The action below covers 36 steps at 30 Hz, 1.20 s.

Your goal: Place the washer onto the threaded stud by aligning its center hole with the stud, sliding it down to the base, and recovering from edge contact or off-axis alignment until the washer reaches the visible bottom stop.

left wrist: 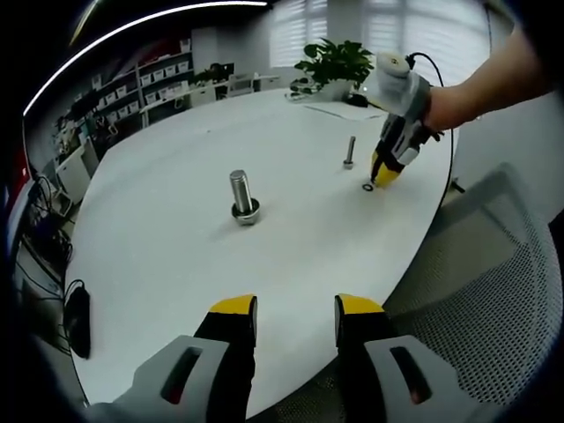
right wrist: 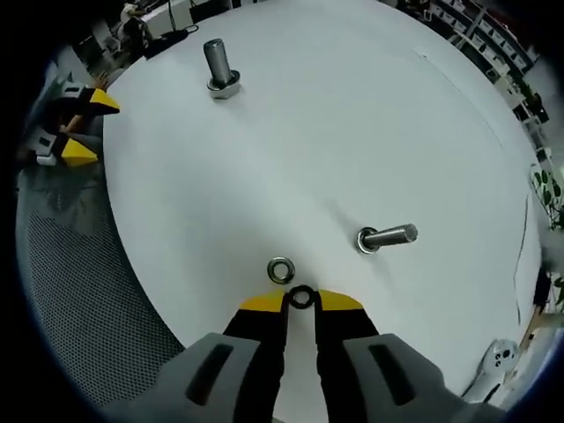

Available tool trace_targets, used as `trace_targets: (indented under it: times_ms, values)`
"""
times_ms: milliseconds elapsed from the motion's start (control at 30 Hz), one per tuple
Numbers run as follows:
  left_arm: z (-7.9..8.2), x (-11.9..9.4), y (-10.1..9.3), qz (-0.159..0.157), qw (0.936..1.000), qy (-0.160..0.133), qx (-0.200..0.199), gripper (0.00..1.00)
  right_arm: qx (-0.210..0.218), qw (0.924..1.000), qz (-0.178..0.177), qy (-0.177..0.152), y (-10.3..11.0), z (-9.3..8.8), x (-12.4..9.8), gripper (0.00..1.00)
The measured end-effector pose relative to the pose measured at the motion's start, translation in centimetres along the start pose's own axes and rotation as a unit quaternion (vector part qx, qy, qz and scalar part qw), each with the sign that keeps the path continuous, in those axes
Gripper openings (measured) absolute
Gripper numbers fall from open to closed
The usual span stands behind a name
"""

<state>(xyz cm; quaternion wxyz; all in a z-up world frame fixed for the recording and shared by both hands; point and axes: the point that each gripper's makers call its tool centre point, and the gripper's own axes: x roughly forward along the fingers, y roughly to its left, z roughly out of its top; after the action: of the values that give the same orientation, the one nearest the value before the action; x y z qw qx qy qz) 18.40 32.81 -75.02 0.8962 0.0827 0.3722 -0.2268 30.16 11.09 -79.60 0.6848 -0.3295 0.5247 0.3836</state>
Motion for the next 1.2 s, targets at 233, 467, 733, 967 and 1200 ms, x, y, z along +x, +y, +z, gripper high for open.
trace_targets:
  times_ms: [233,467,733,967,1200]
  values:
    - [0.0,0.0,-0.1,0.000,1.0000,0.000,0.002,0.33,0.005,0.9999,-0.006,-0.013,-1.0,0.6,-1.3,0.14]
    - [-0.1,0.1,-0.1,0.000,1.0000,0.001,0.005,0.33,0.017,0.9994,-0.006,-0.030,-1.6,1.4,-2.3,0.14]
    - [-0.1,0.1,-0.2,-0.002,1.0000,0.003,0.007,0.33,0.020,0.9986,-0.011,-0.047,-2.3,2.5,-3.4,0.14]
    - [-0.1,0.1,-0.2,-0.003,1.0000,0.004,0.006,0.33,0.022,0.9974,-0.021,-0.065,-3.5,3.4,-4.4,0.14]
    - [-0.3,0.2,-0.3,-0.007,0.9999,0.008,0.009,0.33,0.025,0.9968,-0.025,-0.072,-3.9,3.7,-5.0,0.14]
